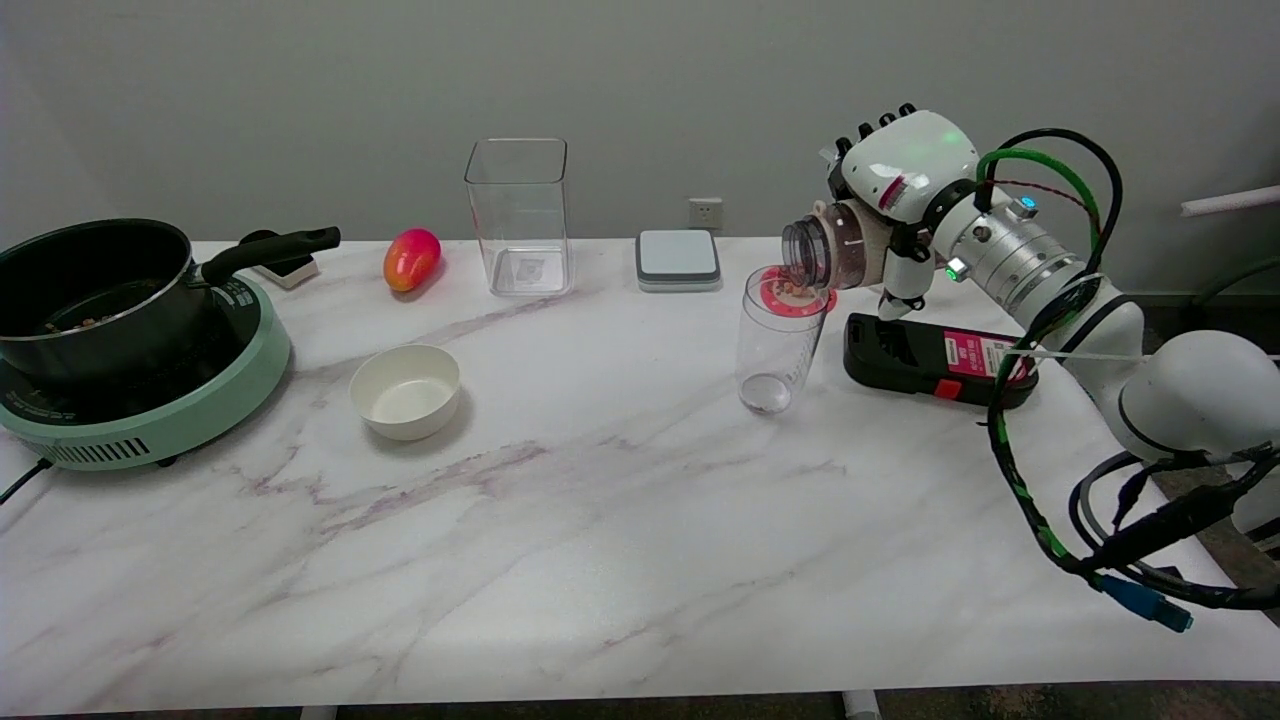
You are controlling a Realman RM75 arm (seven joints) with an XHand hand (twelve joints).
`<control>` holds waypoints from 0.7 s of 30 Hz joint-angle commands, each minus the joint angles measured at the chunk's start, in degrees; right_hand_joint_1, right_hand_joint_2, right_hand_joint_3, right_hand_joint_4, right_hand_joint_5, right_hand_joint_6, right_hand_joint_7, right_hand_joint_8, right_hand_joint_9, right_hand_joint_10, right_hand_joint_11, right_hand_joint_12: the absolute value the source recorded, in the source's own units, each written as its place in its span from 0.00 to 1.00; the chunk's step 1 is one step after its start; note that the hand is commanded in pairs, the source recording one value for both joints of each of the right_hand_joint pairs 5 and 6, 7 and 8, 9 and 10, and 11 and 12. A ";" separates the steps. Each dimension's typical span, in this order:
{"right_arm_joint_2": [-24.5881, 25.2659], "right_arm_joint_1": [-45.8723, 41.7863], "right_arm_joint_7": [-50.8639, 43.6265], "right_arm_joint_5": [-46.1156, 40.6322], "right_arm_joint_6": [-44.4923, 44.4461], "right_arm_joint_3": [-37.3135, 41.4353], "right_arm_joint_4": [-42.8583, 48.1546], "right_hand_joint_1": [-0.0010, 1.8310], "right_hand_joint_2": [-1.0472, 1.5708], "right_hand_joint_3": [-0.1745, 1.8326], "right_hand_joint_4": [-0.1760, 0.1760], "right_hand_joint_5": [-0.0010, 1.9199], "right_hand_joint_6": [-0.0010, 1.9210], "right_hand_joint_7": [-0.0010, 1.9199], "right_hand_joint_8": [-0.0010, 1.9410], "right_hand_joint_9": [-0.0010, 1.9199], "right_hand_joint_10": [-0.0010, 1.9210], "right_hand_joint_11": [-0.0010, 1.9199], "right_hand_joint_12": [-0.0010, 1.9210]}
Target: Pour the contents of the bottle into the measuring cup.
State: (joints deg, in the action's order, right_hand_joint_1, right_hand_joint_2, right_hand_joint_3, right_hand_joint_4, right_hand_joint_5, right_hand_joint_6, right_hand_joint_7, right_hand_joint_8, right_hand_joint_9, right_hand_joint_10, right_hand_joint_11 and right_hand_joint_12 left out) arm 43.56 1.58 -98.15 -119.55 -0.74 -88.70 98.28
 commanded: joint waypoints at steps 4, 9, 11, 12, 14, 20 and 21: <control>0.29 -0.16 -0.02 5.26 0.14 -0.02 1.82 0.80 0.77 0.34 0.50 0.86 0.86 0.87 0.86 0.71 0.71 0.64 0.64; 0.29 -0.16 -0.02 6.46 -0.10 0.06 2.53 0.80 0.78 0.33 0.50 0.86 0.86 0.87 0.87 0.71 0.71 0.64 0.64; 0.29 -0.16 -0.02 6.46 -0.19 -0.02 2.62 0.79 0.78 0.33 0.50 0.86 0.86 0.88 0.87 0.71 0.71 0.64 0.64; 0.29 -0.16 0.06 6.46 -0.35 -0.18 2.62 0.79 0.78 0.33 0.50 0.86 0.86 0.88 0.87 0.71 0.71 0.64 0.64; 0.29 -0.16 0.37 6.46 -0.42 -0.34 2.62 0.79 0.78 0.33 0.50 0.86 0.86 0.88 0.87 0.71 0.71 0.64 0.64; 0.29 -0.16 0.45 6.38 -0.90 -0.42 2.70 0.79 0.78 0.32 0.50 0.86 0.86 0.87 0.87 0.71 0.71 0.64 0.64; 0.29 -0.16 0.45 6.38 -0.98 -0.42 2.78 0.79 0.78 0.32 0.50 0.86 0.86 0.87 0.87 0.71 0.71 0.64 0.64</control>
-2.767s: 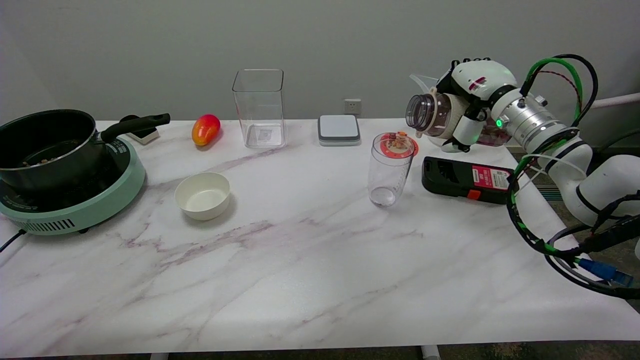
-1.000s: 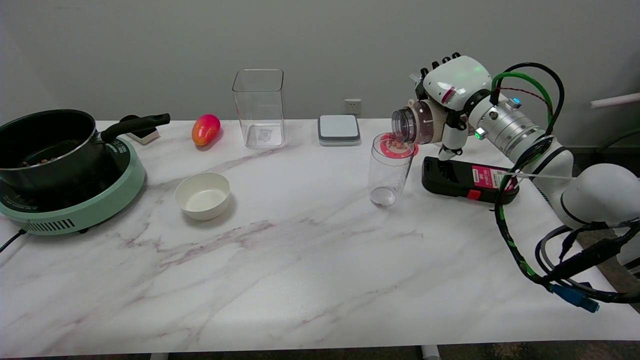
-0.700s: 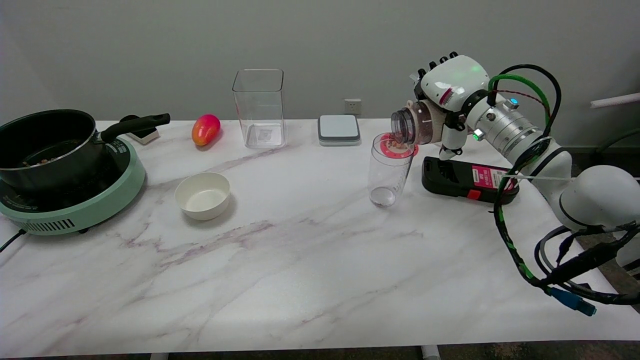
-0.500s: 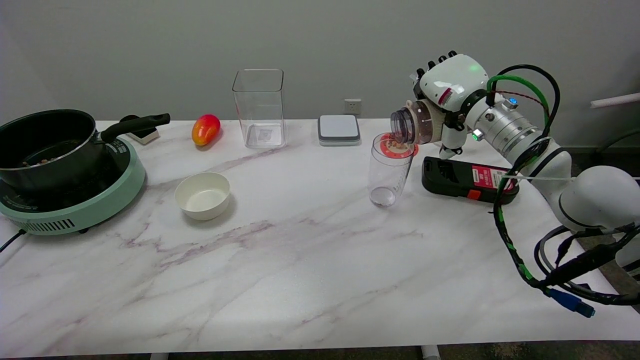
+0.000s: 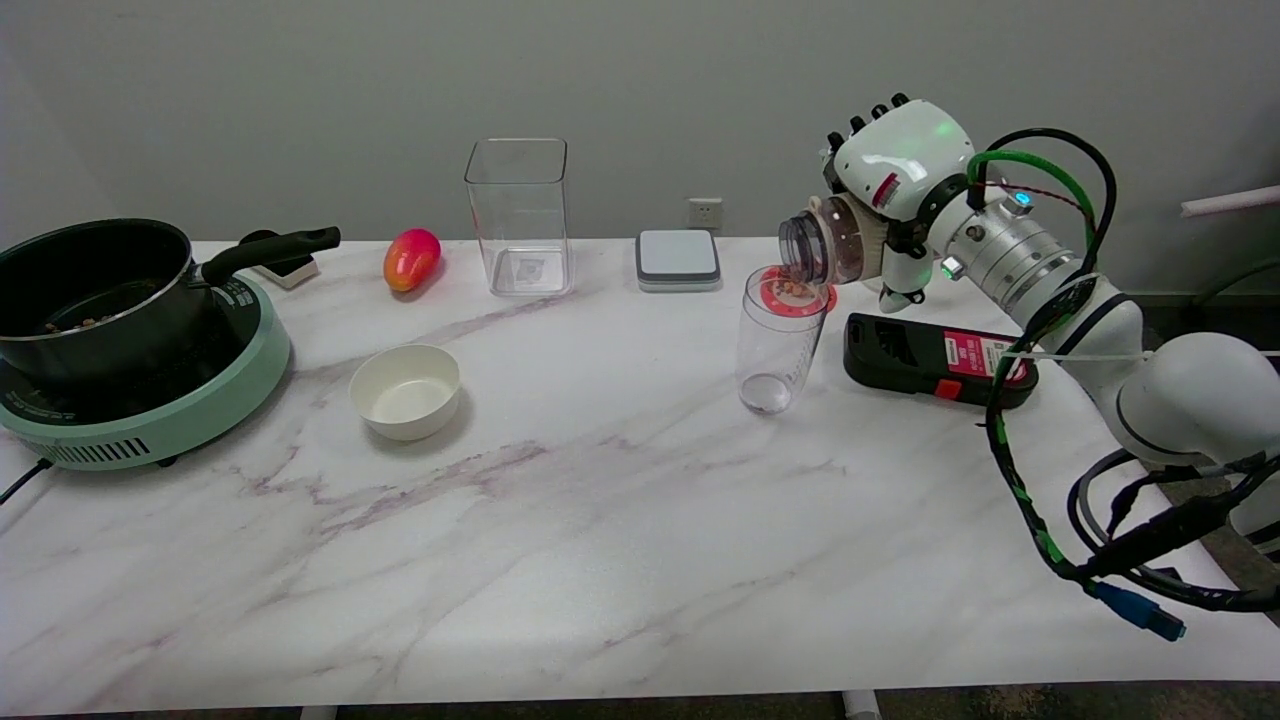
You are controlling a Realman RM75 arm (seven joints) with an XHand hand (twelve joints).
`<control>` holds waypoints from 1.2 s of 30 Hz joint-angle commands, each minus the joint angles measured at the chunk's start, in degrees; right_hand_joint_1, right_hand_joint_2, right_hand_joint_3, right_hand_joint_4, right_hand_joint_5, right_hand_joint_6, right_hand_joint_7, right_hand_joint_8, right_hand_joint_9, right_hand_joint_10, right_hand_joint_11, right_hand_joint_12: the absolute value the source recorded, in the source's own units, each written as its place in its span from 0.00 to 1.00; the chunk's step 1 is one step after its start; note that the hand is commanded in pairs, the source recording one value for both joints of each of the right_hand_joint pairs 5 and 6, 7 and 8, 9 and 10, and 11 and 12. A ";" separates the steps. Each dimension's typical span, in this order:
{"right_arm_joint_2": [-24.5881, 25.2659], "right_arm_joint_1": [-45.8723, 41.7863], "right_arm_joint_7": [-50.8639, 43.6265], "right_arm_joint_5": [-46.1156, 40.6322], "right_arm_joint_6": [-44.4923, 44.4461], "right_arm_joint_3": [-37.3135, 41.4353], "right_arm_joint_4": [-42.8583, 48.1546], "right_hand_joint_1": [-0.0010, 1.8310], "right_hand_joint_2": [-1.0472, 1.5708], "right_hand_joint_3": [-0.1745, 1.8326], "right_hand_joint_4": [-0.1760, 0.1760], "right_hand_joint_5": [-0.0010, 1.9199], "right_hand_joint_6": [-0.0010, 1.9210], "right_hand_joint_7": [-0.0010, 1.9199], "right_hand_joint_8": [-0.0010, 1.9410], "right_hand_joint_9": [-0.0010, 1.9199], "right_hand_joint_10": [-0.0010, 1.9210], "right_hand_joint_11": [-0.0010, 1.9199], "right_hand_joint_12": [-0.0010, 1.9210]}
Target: Pour the contents of the bottle into the measuring cup.
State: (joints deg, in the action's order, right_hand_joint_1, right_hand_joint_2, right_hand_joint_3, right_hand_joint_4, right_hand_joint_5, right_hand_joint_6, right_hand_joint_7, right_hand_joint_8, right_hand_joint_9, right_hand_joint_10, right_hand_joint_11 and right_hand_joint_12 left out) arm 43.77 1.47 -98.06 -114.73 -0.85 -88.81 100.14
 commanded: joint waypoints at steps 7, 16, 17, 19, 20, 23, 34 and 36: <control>0.16 -0.62 0.21 1.64 -1.92 -0.31 1.41 0.79 0.78 0.32 0.50 0.85 0.85 0.87 0.86 0.71 0.71 0.64 0.64; 0.16 -0.62 0.20 1.64 -2.00 -0.31 1.48 0.80 0.78 0.33 0.50 0.85 0.85 0.87 0.86 0.71 0.71 0.64 0.64; 0.16 -0.62 0.21 1.64 -2.00 -0.31 1.48 0.80 0.78 0.33 0.50 0.85 0.85 0.87 0.86 0.71 0.71 0.64 0.64; 0.16 -0.62 0.36 1.64 -1.76 -0.23 1.40 0.80 0.78 0.33 0.50 0.85 0.85 0.87 0.86 0.71 0.71 0.64 0.64; 0.16 -0.62 0.37 1.64 -1.68 -0.23 1.40 0.80 0.78 0.33 0.50 0.85 0.85 0.87 0.86 0.71 0.71 0.64 0.64; 0.16 -0.62 0.21 1.64 -1.36 -0.07 1.33 0.80 0.78 0.33 0.50 0.85 0.85 0.87 0.86 0.71 0.71 0.64 0.64; 0.16 -0.62 0.05 4.27 -0.64 0.25 1.49 0.80 0.77 0.33 0.50 0.85 0.85 0.87 0.86 0.71 0.71 0.64 0.64; 0.16 -0.70 -0.03 4.76 -0.32 0.41 1.49 0.80 0.78 0.33 0.50 0.86 0.86 0.87 0.86 0.71 0.71 0.64 0.64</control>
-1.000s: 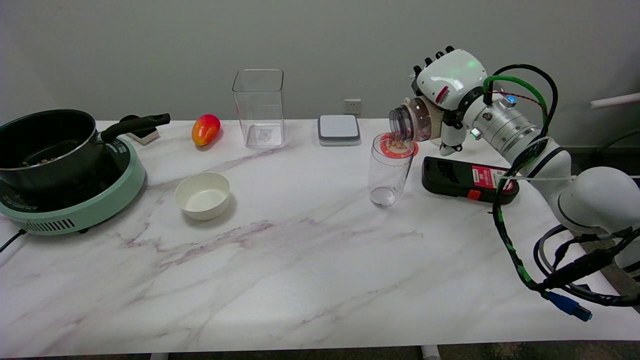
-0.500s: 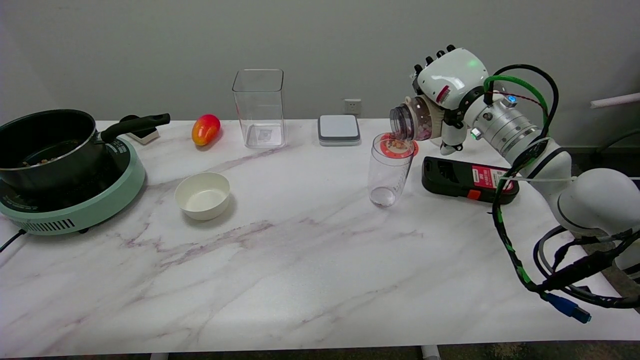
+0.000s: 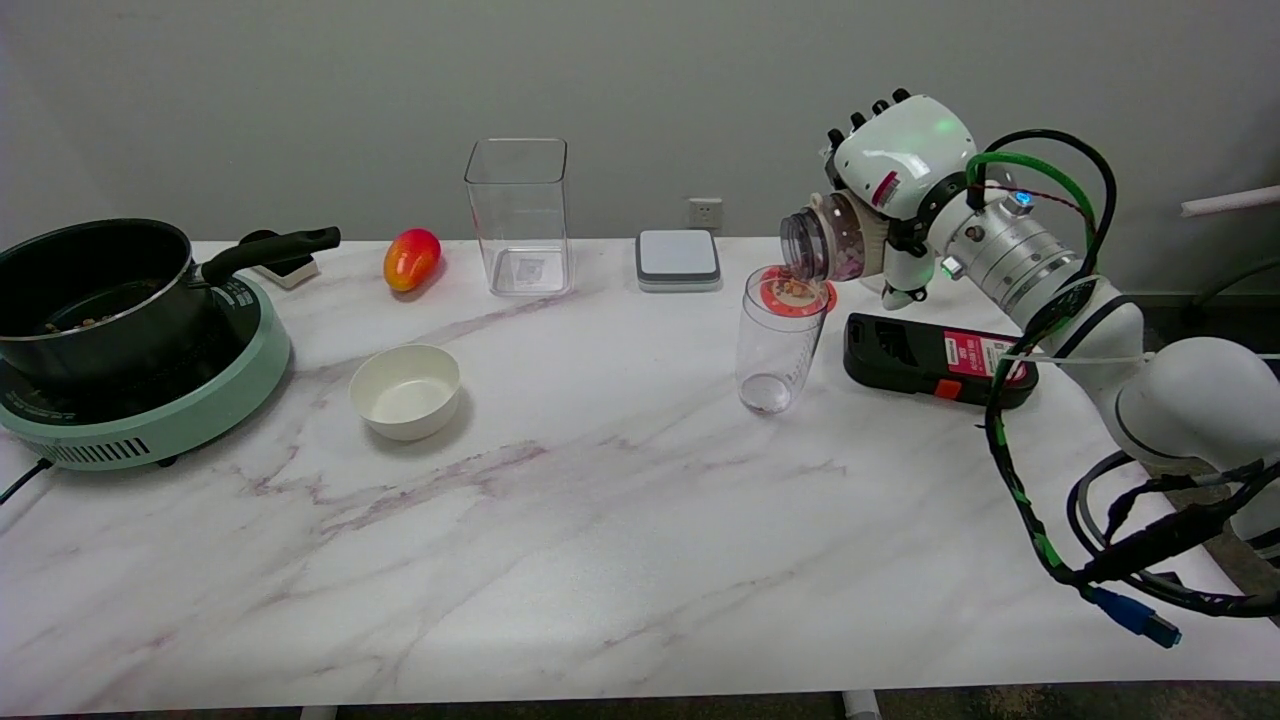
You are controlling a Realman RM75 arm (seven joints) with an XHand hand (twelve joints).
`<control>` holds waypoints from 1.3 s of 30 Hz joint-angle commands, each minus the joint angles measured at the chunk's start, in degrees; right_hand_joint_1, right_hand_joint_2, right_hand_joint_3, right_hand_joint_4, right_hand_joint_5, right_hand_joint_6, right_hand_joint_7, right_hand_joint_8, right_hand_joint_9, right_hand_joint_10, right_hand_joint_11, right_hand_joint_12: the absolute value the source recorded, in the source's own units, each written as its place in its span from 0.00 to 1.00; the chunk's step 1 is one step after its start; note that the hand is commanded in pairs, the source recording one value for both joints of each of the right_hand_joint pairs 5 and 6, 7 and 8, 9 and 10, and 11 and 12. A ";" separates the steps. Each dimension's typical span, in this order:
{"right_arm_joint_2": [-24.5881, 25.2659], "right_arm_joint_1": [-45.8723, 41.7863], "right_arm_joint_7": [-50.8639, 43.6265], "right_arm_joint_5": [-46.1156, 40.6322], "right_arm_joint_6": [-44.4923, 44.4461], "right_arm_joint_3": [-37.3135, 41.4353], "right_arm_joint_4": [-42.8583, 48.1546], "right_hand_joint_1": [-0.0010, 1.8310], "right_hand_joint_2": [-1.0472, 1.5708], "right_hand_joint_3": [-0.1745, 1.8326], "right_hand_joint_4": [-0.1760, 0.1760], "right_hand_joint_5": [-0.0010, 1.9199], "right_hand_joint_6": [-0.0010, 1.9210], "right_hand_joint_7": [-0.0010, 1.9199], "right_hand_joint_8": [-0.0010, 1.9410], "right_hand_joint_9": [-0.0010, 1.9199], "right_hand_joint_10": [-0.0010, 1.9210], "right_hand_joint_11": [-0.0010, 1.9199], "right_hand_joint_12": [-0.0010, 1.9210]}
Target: Pour the contents of the bottle into the measuring cup.
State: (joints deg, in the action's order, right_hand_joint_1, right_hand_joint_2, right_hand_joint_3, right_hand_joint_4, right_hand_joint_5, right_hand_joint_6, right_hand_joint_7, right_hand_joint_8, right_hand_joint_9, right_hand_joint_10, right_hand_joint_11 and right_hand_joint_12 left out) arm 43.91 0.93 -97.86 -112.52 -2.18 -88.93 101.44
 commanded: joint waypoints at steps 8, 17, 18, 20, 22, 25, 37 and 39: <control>0.02 -0.16 -0.23 5.03 1.97 1.25 0.35 0.79 0.78 0.33 0.50 0.86 0.86 0.87 0.86 0.71 0.71 0.64 0.64; 0.02 -0.16 -0.23 6.38 1.89 1.25 0.51 0.80 0.76 0.34 0.50 0.84 0.84 0.87 0.86 0.70 0.70 0.64 0.64; 0.02 -0.16 -0.23 6.47 1.89 1.25 0.58 0.80 0.76 0.34 0.50 0.84 0.84 0.87 0.86 0.70 0.70 0.63 0.63; 0.02 -0.16 -0.23 6.94 1.98 1.33 0.66 0.80 0.75 0.35 0.50 0.84 0.84 0.87 0.86 0.70 0.70 0.63 0.63; 0.02 -0.16 -0.23 7.14 2.49 1.83 0.74 0.80 0.75 0.35 0.50 0.84 0.84 0.87 0.86 0.70 0.70 0.63 0.63; -0.06 0.00 -0.23 7.90 4.53 3.16 0.82 0.80 0.75 0.36 0.50 0.84 0.84 0.87 0.86 0.70 0.70 0.63 0.63; -0.30 0.16 -0.23 8.23 9.88 5.72 0.42 0.81 0.72 0.38 0.50 0.82 0.82 0.86 0.85 0.69 0.69 0.63 0.63; -0.30 0.16 -0.23 8.86 10.13 5.88 0.42 0.81 0.72 0.39 0.50 0.82 0.82 0.86 0.85 0.69 0.69 0.63 0.63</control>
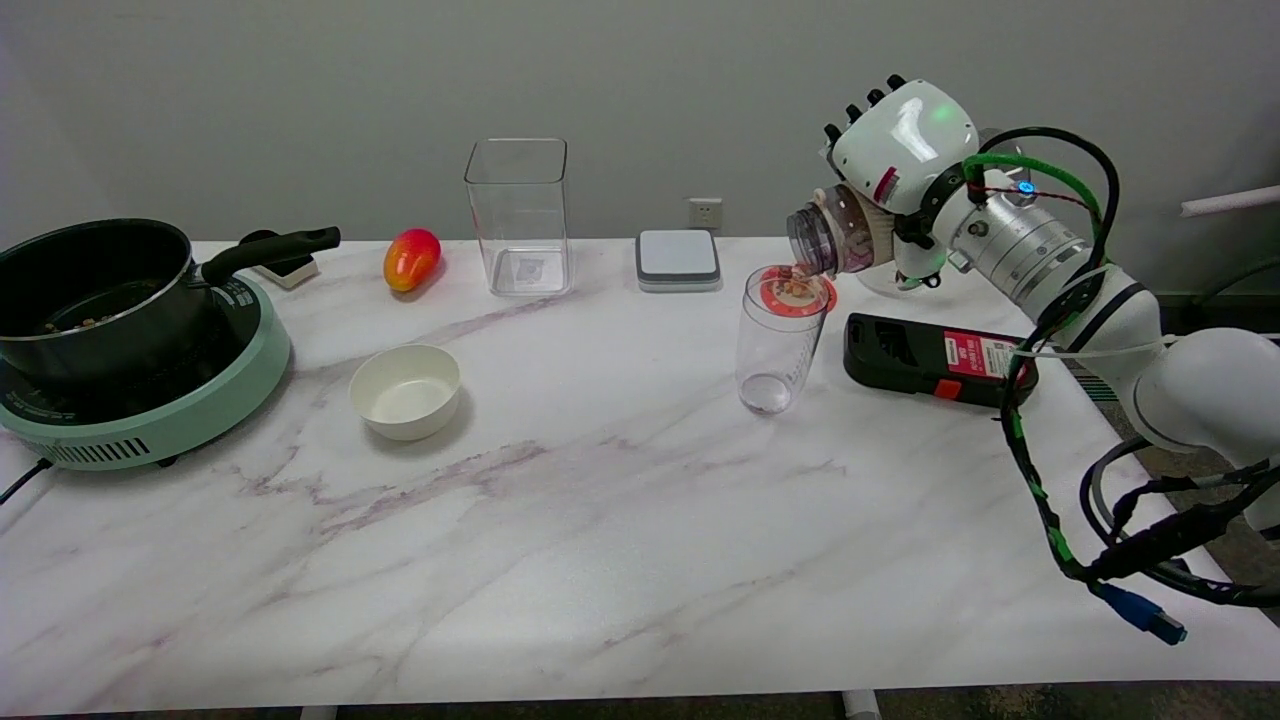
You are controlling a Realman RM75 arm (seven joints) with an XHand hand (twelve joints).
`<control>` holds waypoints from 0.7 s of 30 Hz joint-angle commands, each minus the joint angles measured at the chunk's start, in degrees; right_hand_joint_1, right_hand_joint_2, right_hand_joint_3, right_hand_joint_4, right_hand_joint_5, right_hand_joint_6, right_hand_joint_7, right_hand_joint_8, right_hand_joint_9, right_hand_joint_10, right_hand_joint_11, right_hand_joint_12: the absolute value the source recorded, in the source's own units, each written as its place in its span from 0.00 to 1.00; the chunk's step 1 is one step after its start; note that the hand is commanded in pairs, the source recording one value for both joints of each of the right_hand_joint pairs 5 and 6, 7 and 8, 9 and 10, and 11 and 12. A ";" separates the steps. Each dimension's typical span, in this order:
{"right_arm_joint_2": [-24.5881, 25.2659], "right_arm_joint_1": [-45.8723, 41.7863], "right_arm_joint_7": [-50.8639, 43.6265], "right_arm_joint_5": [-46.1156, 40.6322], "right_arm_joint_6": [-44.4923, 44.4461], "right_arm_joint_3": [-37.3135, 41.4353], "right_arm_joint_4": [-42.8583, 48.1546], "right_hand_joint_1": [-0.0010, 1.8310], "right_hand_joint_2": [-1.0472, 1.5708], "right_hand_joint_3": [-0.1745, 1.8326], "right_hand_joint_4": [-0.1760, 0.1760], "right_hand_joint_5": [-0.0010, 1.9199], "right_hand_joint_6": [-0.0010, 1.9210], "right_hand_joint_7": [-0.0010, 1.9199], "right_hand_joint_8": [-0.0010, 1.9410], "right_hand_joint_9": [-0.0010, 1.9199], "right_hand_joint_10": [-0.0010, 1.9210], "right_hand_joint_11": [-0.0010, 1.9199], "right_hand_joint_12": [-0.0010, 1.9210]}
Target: Pour the contents of the bottle into the measuring cup.
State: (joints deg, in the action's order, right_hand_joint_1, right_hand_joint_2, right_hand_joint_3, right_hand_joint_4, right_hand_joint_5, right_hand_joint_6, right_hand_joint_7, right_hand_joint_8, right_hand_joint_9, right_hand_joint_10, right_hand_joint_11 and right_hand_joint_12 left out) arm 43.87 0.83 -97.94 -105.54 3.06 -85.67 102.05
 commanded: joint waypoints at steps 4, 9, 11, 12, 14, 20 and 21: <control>-0.34 0.26 -0.15 2.04 5.52 2.86 0.06 0.81 0.72 0.38 0.50 0.82 0.82 0.86 0.85 0.69 0.69 0.63 0.63; -0.34 0.10 0.17 3.24 5.60 2.86 0.22 0.81 0.72 0.38 0.50 0.82 0.82 0.86 0.85 0.69 0.69 0.63 0.63; -0.34 0.10 0.17 3.24 5.60 2.78 0.22 0.81 0.72 0.38 0.50 0.82 0.82 0.86 0.85 0.69 0.69 0.63 0.63; -0.34 0.11 0.09 3.24 5.59 2.61 0.22 0.81 0.72 0.38 0.50 0.82 0.82 0.86 0.85 0.69 0.69 0.63 0.63; -0.34 0.27 0.00 3.24 5.36 2.30 0.14 0.81 0.72 0.38 0.50 0.82 0.82 0.86 0.85 0.69 0.69 0.63 0.63; -0.34 0.51 0.25 4.59 5.52 2.14 0.21 0.81 0.72 0.38 0.50 0.82 0.82 0.86 0.85 0.69 0.69 0.63 0.63; -0.34 0.58 0.25 4.59 5.60 2.14 0.21 0.81 0.72 0.38 0.50 0.82 0.82 0.86 0.85 0.69 0.69 0.63 0.63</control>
State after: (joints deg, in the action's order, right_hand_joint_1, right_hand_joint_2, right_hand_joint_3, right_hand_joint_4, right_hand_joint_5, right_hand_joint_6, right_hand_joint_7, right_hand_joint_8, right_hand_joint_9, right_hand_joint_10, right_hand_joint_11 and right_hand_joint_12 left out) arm 43.62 1.06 -97.92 -102.85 7.54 -83.56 102.11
